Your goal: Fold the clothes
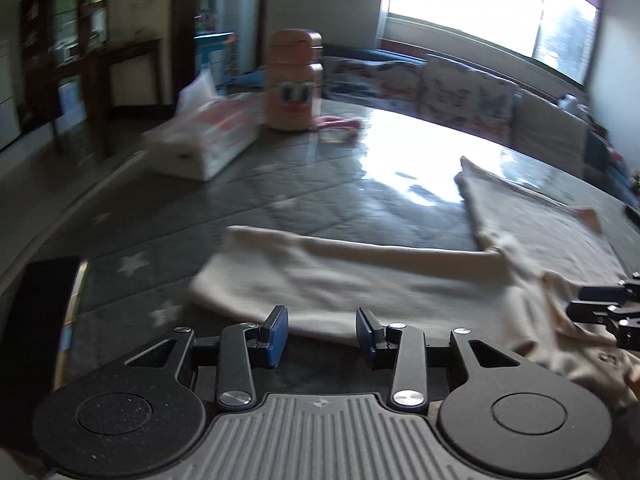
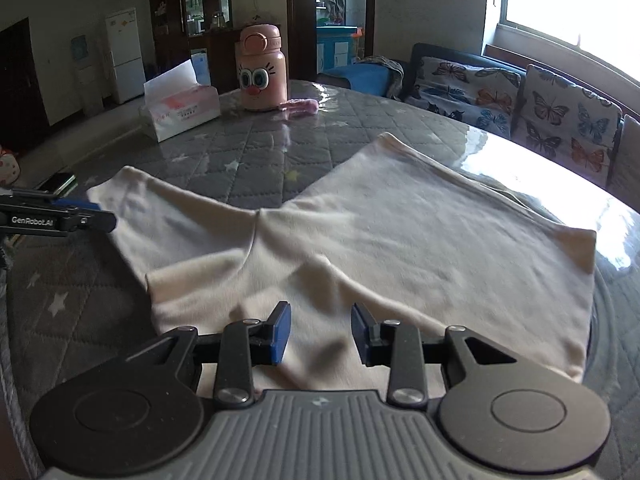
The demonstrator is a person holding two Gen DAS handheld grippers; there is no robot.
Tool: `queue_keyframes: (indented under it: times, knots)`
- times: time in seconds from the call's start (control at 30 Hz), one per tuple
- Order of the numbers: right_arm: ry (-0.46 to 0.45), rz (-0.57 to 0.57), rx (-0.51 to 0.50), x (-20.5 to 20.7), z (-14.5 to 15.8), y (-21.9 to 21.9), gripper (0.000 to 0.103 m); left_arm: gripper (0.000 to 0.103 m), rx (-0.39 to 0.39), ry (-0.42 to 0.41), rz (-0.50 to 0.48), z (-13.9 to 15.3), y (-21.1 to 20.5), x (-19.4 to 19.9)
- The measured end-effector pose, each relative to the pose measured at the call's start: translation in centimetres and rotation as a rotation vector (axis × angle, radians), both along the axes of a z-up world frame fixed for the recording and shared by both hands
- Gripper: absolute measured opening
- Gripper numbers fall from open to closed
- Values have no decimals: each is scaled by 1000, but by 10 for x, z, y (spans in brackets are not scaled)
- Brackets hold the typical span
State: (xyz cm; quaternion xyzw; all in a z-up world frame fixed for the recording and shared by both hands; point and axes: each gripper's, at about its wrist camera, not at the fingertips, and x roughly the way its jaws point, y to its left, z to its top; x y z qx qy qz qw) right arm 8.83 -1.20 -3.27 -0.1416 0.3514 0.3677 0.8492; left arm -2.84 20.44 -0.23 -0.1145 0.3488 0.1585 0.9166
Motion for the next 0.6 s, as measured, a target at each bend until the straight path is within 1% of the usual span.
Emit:
queue_keyframes:
  times: [0.07, 0.17, 0.4, 0.5, 0.53, 0.57, 0.6]
  knots:
    - [3, -1, 7, 3, -2, 5, 33, 45, -6, 5, 37, -1, 7, -3]
    - [13, -2, 16, 8, -2, 9, 33, 47, -6, 9, 64, -3, 15, -5]
    - [13, 30, 13, -4, 4, 5, 33, 47, -17, -5, 146, -4, 29, 1]
    - [20, 53, 8, -12, 4, 4, 33, 45, -14, -15, 168, -2, 35, 6]
    - [20, 59, 6, -14, 4, 4, 33, 42, -13, -18, 175, -2, 37, 8]
    - [19, 68, 4, -18, 4, 4, 33, 32, -12, -21, 183, -1, 38, 10]
    - [19, 74, 3, -20, 3, 5, 34, 26, -11, -25, 190, 0, 40, 11]
